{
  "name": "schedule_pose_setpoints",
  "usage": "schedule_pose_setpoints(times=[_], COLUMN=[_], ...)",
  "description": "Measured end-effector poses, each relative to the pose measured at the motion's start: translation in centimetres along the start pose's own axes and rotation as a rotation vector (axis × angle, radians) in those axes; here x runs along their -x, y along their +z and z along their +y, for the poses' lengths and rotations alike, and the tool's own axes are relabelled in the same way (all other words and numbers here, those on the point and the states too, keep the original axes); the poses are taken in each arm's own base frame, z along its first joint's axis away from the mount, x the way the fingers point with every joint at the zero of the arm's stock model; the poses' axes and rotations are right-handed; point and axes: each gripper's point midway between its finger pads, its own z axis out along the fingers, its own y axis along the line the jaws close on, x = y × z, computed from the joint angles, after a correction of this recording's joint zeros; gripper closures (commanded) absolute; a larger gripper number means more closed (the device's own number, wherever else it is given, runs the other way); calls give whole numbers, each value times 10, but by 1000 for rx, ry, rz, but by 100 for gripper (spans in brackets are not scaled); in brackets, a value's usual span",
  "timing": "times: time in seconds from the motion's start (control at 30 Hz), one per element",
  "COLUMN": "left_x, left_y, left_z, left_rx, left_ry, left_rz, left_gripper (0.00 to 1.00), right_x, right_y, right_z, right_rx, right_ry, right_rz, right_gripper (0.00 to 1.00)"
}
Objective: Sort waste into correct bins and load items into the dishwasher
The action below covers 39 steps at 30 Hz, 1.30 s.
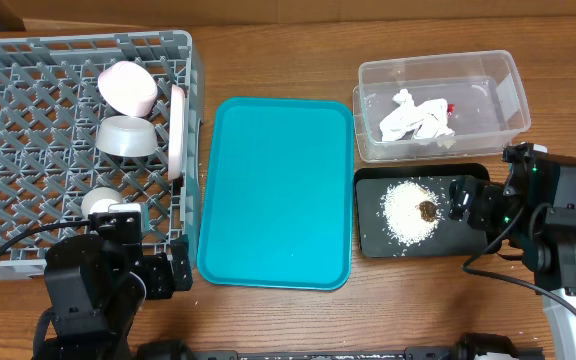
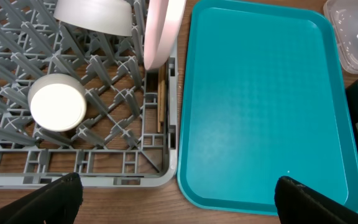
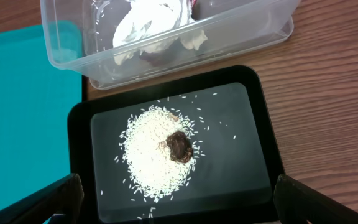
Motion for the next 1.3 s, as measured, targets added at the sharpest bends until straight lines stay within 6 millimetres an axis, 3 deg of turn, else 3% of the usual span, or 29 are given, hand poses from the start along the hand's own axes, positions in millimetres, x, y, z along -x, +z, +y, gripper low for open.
schedule_pose_setpoints(times=[0.2, 0.47, 0.87, 1.2, 1.3], left_x=[0, 0, 0, -1, -1], left_y=[0, 0, 0, 0, 1], left_z=[0, 0, 0, 0, 0], left_rx=[0, 0, 0, 0, 0], left_ry=[0, 0, -1, 0, -1], left_rz=[1, 1, 1, 2, 3], left_gripper=[0, 0, 0, 0, 0], right_x=[2, 10, 0, 1, 9], right_y=[-11, -62, -99, -81, -77], right_z=[2, 10, 22, 21, 24], right_rx=[7, 39, 92, 145, 176], right_ry=[-6, -32, -80, -110, -127], right_rz=[-47, -249, -385, -664, -796], right_gripper=[0, 0, 0, 0, 0])
